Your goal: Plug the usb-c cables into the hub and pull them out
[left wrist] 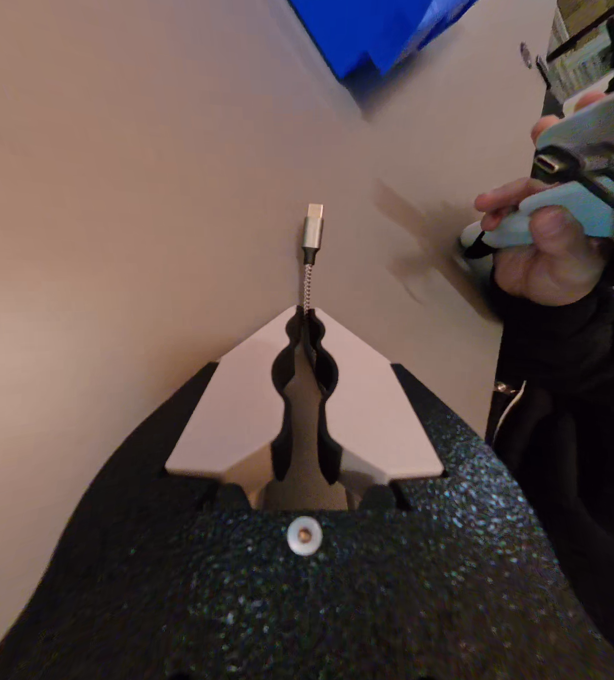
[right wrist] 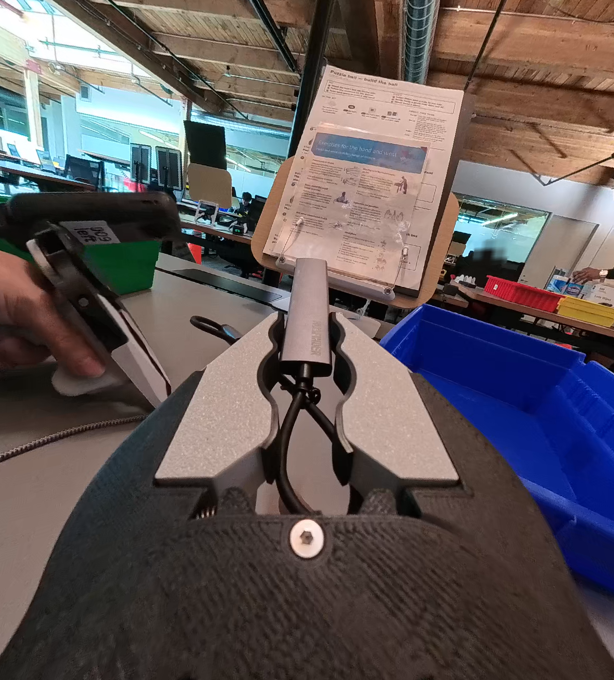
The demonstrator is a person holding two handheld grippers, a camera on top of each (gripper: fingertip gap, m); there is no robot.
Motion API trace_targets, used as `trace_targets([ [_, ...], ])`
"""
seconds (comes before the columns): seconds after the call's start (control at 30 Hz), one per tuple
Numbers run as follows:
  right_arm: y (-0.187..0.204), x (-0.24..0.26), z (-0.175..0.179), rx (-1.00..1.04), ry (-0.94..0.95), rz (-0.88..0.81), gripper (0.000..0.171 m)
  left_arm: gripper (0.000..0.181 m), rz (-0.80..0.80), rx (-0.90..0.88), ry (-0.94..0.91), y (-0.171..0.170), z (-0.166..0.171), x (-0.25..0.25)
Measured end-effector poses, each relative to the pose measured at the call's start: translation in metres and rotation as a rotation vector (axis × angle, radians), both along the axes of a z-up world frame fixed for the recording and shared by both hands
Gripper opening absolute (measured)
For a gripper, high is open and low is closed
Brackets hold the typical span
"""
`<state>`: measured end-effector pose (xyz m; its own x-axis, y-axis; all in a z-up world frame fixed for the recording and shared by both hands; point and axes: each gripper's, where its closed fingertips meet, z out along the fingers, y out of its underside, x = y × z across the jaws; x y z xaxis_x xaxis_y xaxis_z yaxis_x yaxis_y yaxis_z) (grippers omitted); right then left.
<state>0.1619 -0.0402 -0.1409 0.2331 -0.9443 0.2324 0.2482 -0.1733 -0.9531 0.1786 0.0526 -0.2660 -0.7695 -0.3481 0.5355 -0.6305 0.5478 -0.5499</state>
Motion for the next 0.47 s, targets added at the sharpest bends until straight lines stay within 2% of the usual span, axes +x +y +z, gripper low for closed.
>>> trace_targets([
  [0.1,0.001,0.000,-0.001,-0.007,0.002,0.005,0.023,0.001,-0.020,-0.036,-0.123,-0.002,0.010,0.000],
  [0.2,0.003,0.001,-0.004,-0.001,0.044,0.015,0.023,0.001,0.033,-0.016,-0.305,0.002,0.036,0.008],
  [0.33,0.016,0.000,-0.012,0.034,0.156,0.093,0.023,0.001,0.091,0.218,-0.616,0.022,0.068,0.011],
  [0.47,0.033,-0.005,-0.014,0.030,0.204,0.159,0.023,0.000,0.093,0.315,-0.716,0.020,0.098,-0.004],
])
